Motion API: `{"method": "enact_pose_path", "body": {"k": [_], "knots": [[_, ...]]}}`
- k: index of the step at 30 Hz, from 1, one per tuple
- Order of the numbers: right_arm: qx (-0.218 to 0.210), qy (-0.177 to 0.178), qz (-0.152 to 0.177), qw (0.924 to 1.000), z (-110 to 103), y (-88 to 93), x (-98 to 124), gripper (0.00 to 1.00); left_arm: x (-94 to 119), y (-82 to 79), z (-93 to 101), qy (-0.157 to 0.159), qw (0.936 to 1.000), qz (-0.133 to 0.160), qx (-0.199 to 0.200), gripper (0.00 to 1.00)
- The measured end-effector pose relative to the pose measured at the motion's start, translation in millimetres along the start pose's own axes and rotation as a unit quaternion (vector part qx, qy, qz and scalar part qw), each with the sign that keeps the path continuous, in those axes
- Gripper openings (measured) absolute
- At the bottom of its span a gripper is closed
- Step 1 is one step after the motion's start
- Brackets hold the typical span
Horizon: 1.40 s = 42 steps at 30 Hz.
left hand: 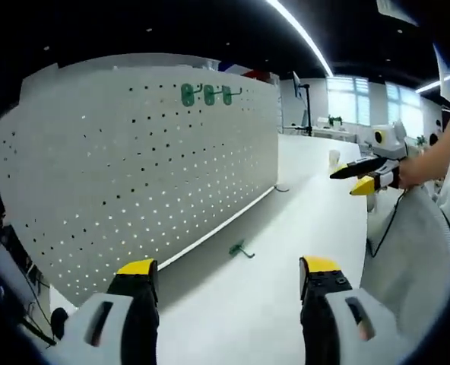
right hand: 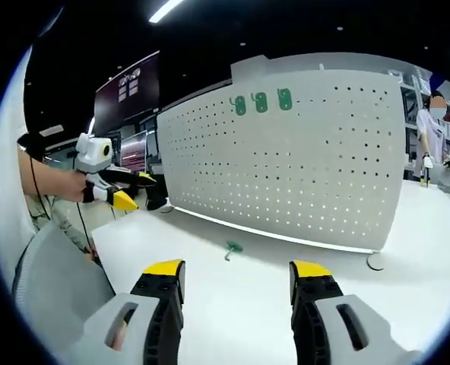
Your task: Insert the hook assembly into the mounting plate slot until the hook locks in place.
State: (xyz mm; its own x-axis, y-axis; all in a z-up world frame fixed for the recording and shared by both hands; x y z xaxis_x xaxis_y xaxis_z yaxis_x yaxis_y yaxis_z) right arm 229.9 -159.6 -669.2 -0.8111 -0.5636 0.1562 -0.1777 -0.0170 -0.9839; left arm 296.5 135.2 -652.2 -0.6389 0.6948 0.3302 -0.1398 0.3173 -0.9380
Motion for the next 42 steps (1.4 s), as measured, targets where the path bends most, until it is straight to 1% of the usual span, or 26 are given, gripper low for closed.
{"method": "enact_pose_path", "body": {"k": [1, 2, 4, 6, 7, 8, 9, 10, 12, 13, 15, 18, 20, 22, 23, 26, 29, 32, 37, 39, 40, 41, 42], "knots": [[0.000, 0.001, 0.001, 1.0000, 0.4, -0.4, 0.2, 0.54, -3.6, -0.5, 0.6, 0.009, 0.9999, -0.007, 0.001, 0.78], [0.001, 0.002, 0.000, 1.0000, 0.1, -0.7, 0.5, 0.54, -6.0, -2.4, 0.1, 0.012, 0.9999, -0.005, 0.000, 0.78], [0.000, 0.002, -0.003, 1.0000, -0.3, 0.1, 0.4, 0.54, -11.6, -3.6, 0.5, 0.026, 0.9996, -0.013, -0.006, 0.78], [0.002, 0.003, -0.004, 1.0000, -0.9, 0.0, 0.3, 0.54, -16.9, -4.8, 3.1, 0.044, 0.9986, -0.023, -0.021, 0.77], [0.000, 0.001, -0.004, 1.0000, -1.3, -0.2, 0.1, 0.54, -20.0, -4.4, 2.4, 0.047, 0.9974, -0.033, -0.043, 0.77], [0.002, 0.001, -0.006, 1.0000, -1.2, 0.4, -0.1, 0.54, -22.7, -4.6, 4.6, 0.058, 0.9961, -0.037, -0.056, 0.77], [0.003, 0.001, -0.007, 1.0000, -1.3, 1.0, -0.5, 0.54, -24.8, -3.9, 6.5, 0.068, 0.9946, -0.045, -0.065, 0.77], [0.003, -0.001, -0.010, 0.9999, -1.8, 1.9, -0.7, 0.54, -26.9, -3.6, 6.1, 0.069, 0.9937, -0.050, -0.073, 0.77], [0.004, -0.002, -0.012, 0.9999, -2.3, 2.7, -1.1, 0.54, -32.9, -3.5, 8.4, 0.085, 0.9916, -0.058, -0.079, 0.74], [0.005, -0.003, -0.014, 0.9999, -2.4, 3.3, -1.4, 0.54, -36.5, -2.8, 7.3, 0.088, 0.9904, -0.063, -0.086, 0.75], [0.006, -0.007, -0.018, 0.9998, -3.3, 5.0, -2.4, 0.54, -41.6, -0.3, 7.8, 0.104, 0.9865, -0.078, -0.100, 0.75], [0.010, -0.011, -0.021, 0.9997, -5.4, 5.7, -2.6, 0.54, -47.5, 0.4, 6.4, 0.119, 0.9830, -0.088, -0.108, 0.75], [0.011, -0.012, -0.023, 0.9996, -5.7, 6.4, -2.7, 0.54, -51.0, -0.3, 4.1, 0.124, 0.9823, -0.091, -0.107, 0.75], [0.010, -0.011, -0.027, 0.9995, -5.4, 7.0, -2.9, 0.54, -55.0, 2.3, 2.2, 0.136, 0.9790, -0.103, -0.111, 0.75], [0.010, -0.009, -0.028, 0.9995, -4.7, 7.5, -2.8, 0.54, -57.3, 4.6, 2.0, 0.146, 0.9768, -0.114, -0.107, 0.74], [0.008, -0.004, -0.033, 0.9994, -2.9, 9.2, -1.9, 0.54, -64.6, 4.2, -1.8, 0.149, 0.9755, -0.120, -0.108, 0.73], [0.007, -0.003, -0.037, 0.9993, -2.5, 11.0, -2.0, 0.54, -73.4, 7.3, -2.5, 0.163, 0.9698, -0.135, -0.121, 0.72], [0.008, -0.004, -0.039, 0.9992, -2.4, 12.1, -2.3, 0.54, -80.8, 9.5, -2.2, 0.173, 0.9659, -0.143, -0.129, 0.71], [0.018, -0.012, -0.047, 0.9987, -6.0, 12.8, -4.0, 0.54, -94.4, 13.4, 1.7, 0.196, 0.9565, -0.157, -0.149, 0.70], [0.023, -0.014, -0.049, 0.9984, -6.0, 13.8, -4.2, 0.54, -99.5, 16.1, 2.9, 0.207, 0.9517, -0.164, -0.157, 0.70], [0.023, -0.015, -0.049, 0.9984, -6.2, 13.9, -4.0, 0.54, -100.7, 17.1, 4.0, 0.214, 0.9487, -0.168, -0.160, 0.70], [0.022, -0.016, -0.050, 0.9984, -6.2, 14.2, -4.3, 0.54, -102.4, 18.0, 5.5, 0.224, 0.9444, -0.172, -0.168, 0.71], [0.022, -0.017, -0.051, 0.9983, -6.6, 14.9, -4.1, 0.54, -104.3, 18.0, 6.4, 0.229, 0.9423, -0.174, -0.171, 0.71]]}}
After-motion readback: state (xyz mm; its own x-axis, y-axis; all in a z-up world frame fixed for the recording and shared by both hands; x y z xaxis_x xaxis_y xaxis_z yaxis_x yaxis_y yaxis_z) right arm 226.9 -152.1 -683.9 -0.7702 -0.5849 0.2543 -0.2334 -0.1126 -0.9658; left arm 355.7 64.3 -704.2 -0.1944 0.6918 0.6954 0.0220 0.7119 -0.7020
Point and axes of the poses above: the point that each gripper's makers call its tool centre point, and the gripper's own axes: x roughly backward along the fingers, z roughly to its right, y roughly out of its underside, the point moved 5 cm from there along x, roughly backward along the fingers, and after that the axes turned 8 degrees about z, right-handed, at the moved point
